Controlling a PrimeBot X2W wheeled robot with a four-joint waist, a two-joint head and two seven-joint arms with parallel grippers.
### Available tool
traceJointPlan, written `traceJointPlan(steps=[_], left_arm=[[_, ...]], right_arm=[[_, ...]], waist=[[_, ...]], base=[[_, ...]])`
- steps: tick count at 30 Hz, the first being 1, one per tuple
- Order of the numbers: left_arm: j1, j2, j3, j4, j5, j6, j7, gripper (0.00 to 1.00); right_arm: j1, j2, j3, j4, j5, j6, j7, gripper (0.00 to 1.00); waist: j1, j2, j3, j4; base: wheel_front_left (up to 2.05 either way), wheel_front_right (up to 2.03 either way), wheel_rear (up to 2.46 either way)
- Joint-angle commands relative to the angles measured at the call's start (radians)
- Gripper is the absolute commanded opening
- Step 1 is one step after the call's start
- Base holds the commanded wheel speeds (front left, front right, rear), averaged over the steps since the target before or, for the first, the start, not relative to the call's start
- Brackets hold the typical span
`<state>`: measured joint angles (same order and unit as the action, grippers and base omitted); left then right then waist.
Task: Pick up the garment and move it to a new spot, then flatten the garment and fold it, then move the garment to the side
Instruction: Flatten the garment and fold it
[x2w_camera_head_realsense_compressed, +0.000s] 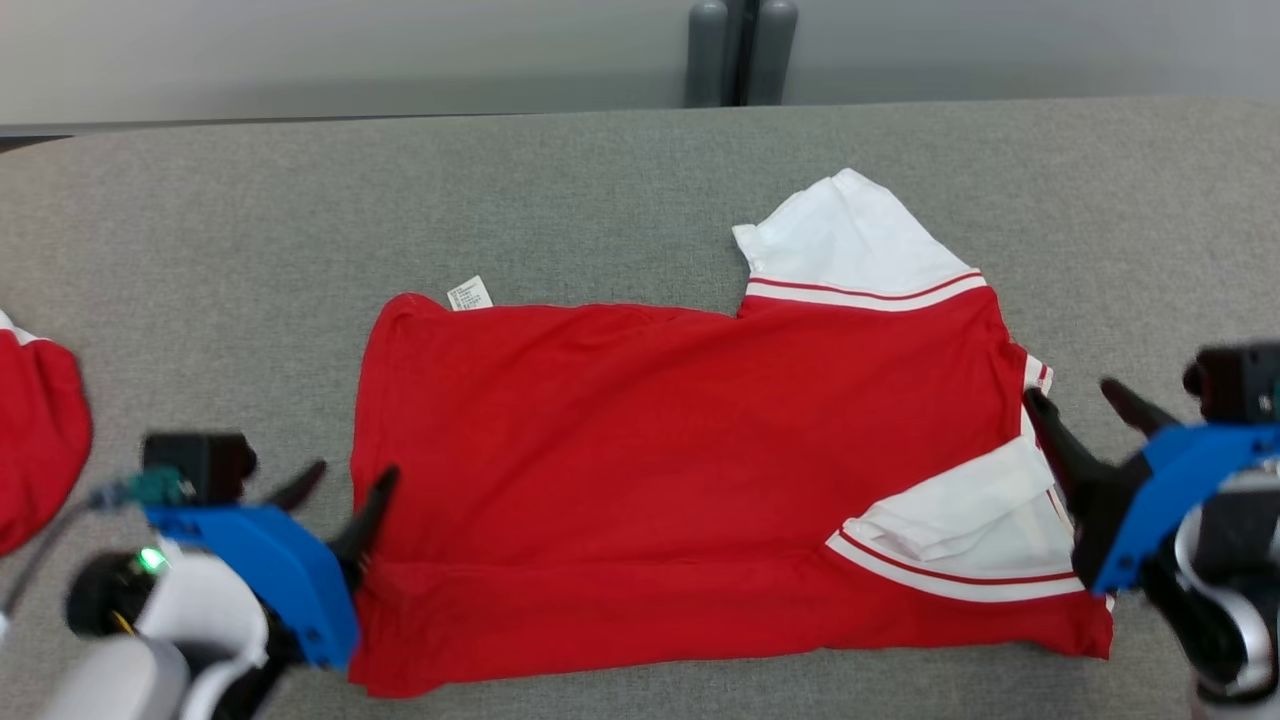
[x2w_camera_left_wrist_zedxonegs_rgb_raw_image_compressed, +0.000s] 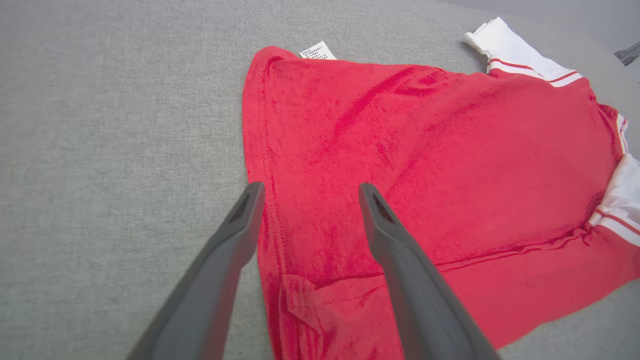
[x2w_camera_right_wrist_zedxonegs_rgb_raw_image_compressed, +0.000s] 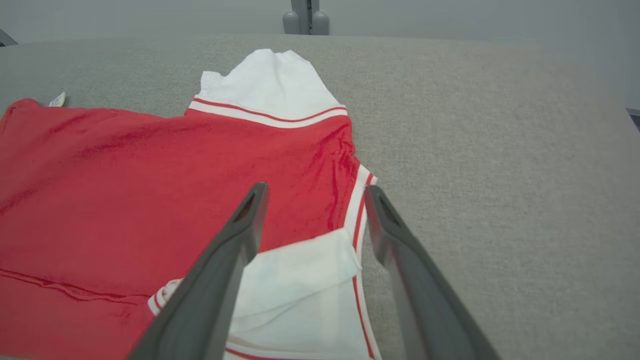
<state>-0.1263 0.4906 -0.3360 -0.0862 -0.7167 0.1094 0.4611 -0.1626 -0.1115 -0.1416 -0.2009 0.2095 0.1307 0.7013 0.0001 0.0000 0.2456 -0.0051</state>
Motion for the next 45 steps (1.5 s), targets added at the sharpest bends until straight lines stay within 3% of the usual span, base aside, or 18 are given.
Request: traceJointPlan(steps=[1, 6, 15, 28, 42, 45], left_arm=[[-0.054, 0.038, 0.009, 0.011, -0.001, -0.014, 0.034, 1.0], [-0.261, 0.078, 0.026, 0.084, -0.029, -0.056, 0.15, 1.0], [-0.501, 0.097, -0.009, 0.252, -0.01, -0.077, 0.282, 1.0], [-0.603, 0.127, -0.059, 0.331, 0.024, -0.112, 0.361, 1.0], [-0.625, 0.101, -0.101, 0.367, 0.034, -0.12, 0.375, 1.0], [-0.617, 0.1, -0.129, 0.391, 0.037, -0.129, 0.411, 0.0]], right_arm=[[-0.058, -0.01, 0.02, 0.006, 0.017, 0.0, 0.016, 1.0], [-0.271, -0.055, 0.11, 0.112, 0.066, 0.0, 0.062, 1.0], [-0.545, -0.041, 0.26, 0.272, 0.115, 0.0, 0.032, 1.0], [-0.674, -0.017, 0.336, 0.433, 0.162, 0.0, -0.067, 1.0], [-0.715, -0.037, 0.342, 0.524, 0.191, 0.0, -0.117, 1.0], [-0.724, -0.045, 0.338, 0.537, 0.191, 0.0, -0.115, 1.0]], waist=[[-0.0001, 0.0, 0.007, -0.004], [-0.0001, 0.0, 0.043, -0.023], [-0.0001, 0.0, 0.134, -0.076], [-0.0001, 0.0, 0.238, -0.121], [-0.0001, 0.0, 0.274, -0.124], [-0.0001, 0.0, 0.281, -0.117]], base=[[0.0, 0.0, 0.0], [0.0, 0.0, 0.0], [0.0, 0.0, 0.0], [0.0, 0.0, 0.0], [0.0, 0.0, 0.0], [0.0, 0.0, 0.0]])
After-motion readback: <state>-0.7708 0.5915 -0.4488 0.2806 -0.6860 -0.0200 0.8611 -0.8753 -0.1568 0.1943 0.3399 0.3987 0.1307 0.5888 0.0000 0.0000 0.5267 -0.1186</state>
